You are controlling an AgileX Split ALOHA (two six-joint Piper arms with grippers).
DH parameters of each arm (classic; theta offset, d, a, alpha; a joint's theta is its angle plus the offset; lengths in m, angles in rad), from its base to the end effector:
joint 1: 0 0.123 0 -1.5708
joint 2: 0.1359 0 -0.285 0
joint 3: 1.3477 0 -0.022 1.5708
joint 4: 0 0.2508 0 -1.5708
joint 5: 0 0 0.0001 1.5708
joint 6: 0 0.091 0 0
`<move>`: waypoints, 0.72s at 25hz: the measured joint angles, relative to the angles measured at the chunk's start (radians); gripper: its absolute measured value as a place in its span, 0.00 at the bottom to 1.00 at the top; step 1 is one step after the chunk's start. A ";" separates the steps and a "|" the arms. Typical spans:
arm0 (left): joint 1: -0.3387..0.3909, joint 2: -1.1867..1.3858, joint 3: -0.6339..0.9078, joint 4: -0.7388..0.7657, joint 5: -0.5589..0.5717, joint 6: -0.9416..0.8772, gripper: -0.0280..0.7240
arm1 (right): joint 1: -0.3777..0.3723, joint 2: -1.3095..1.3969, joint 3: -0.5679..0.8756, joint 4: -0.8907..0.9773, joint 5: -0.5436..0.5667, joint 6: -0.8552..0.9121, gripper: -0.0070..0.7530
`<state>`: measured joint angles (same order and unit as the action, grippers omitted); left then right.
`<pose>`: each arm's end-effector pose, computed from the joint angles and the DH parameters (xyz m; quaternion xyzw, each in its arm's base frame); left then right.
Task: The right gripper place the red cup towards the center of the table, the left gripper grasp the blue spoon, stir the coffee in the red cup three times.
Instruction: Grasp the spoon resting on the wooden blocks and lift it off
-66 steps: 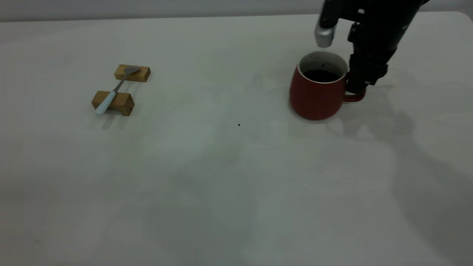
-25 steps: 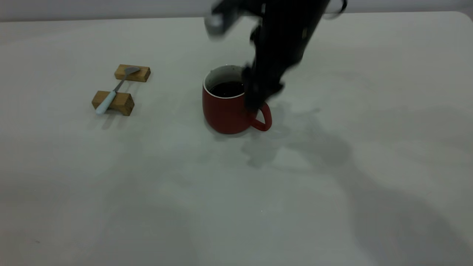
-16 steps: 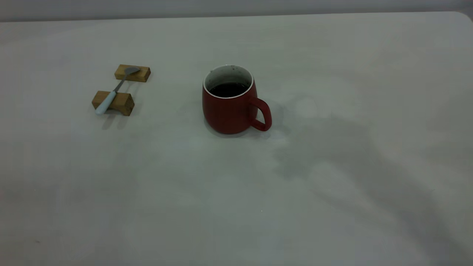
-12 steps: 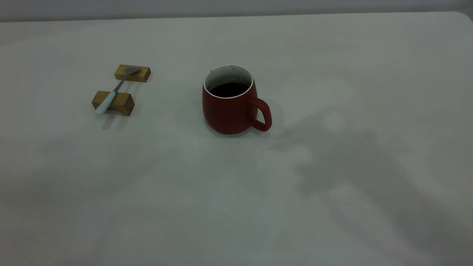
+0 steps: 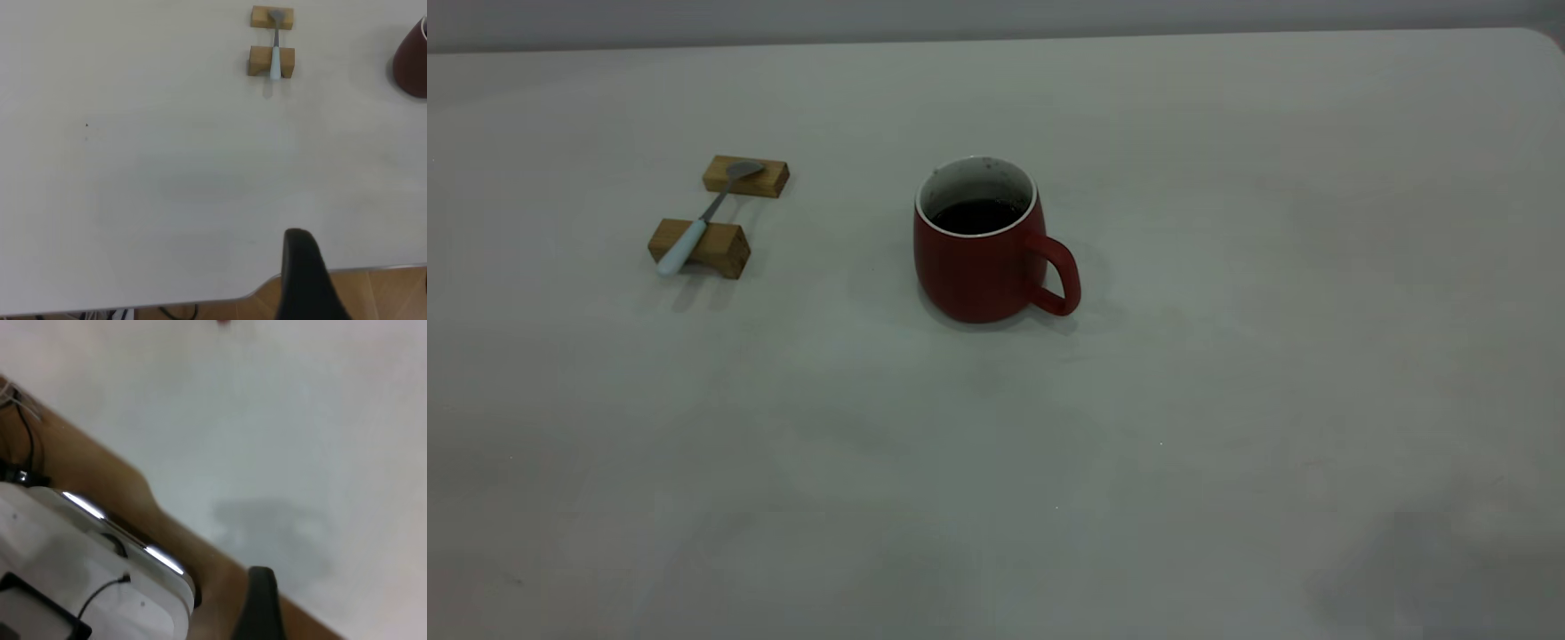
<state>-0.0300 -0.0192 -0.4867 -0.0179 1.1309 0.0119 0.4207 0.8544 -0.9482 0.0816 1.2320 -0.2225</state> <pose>-0.0093 -0.0012 0.2679 0.0189 0.8693 -0.0134 0.4937 0.1172 0.0601 0.3494 -0.3022 0.9171 0.0659 0.2515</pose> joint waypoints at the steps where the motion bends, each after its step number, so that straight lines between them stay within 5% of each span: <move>1: 0.000 0.000 0.000 0.000 0.000 0.000 0.70 | -0.013 -0.073 0.062 0.002 -0.018 0.001 0.93; 8: 0.000 0.000 0.000 0.000 0.000 0.000 0.70 | -0.193 -0.521 0.357 0.018 -0.114 0.082 0.92; 18: 0.000 0.000 0.000 0.000 0.000 0.000 0.70 | -0.328 -0.782 0.479 -0.027 -0.110 0.147 0.91</move>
<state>-0.0300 -0.0192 -0.4867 -0.0179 1.1309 0.0119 0.0928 0.0722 -0.4693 0.0549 1.1219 -0.0757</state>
